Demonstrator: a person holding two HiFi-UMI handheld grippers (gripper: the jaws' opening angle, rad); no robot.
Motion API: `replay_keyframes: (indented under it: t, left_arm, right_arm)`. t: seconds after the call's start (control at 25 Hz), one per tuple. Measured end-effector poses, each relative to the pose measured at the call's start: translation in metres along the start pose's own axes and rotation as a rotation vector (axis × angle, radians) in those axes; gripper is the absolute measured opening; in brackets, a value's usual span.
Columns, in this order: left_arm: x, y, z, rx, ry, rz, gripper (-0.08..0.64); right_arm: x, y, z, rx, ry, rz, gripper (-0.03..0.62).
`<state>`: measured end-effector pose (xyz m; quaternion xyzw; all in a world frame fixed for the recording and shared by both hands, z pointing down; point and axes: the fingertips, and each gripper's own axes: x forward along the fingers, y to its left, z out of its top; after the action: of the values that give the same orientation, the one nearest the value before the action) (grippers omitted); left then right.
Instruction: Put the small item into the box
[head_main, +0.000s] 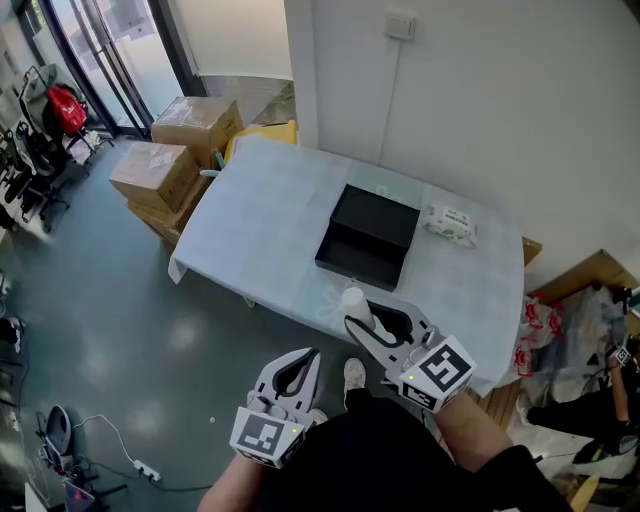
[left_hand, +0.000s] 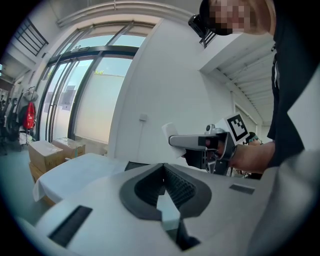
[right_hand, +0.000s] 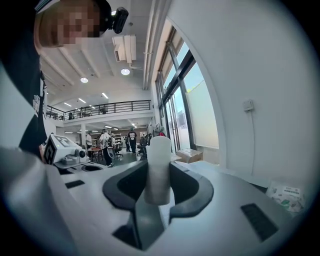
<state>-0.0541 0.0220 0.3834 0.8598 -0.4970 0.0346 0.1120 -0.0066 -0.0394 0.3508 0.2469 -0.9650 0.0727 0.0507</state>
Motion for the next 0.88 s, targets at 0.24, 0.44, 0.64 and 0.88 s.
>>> replay_keyframes:
  t: [0.24, 0.44, 0.64, 0.88]
  left_arm:
    - [0.049, 0.012, -0.003, -0.001, 0.036, -0.001, 0.006]
    - [0.086, 0.017, -0.003, 0.004, 0.053, -0.008, 0.006]
    - [0.118, 0.023, -0.004, 0.001, 0.078, -0.001, 0.007]
    - [0.151, 0.040, -0.013, -0.015, 0.110, 0.012, 0.006]
  right_arm:
    - [0.020, -0.064, -0.003, 0.020, 0.020, -0.009, 0.139]
    - [0.036, -0.111, -0.012, 0.033, 0.053, -0.014, 0.140]
    - [0.052, -0.152, -0.020, 0.034, 0.087, -0.011, 0.140]
    - [0.081, -0.193, -0.049, 0.010, 0.166, -0.004, 0.139]
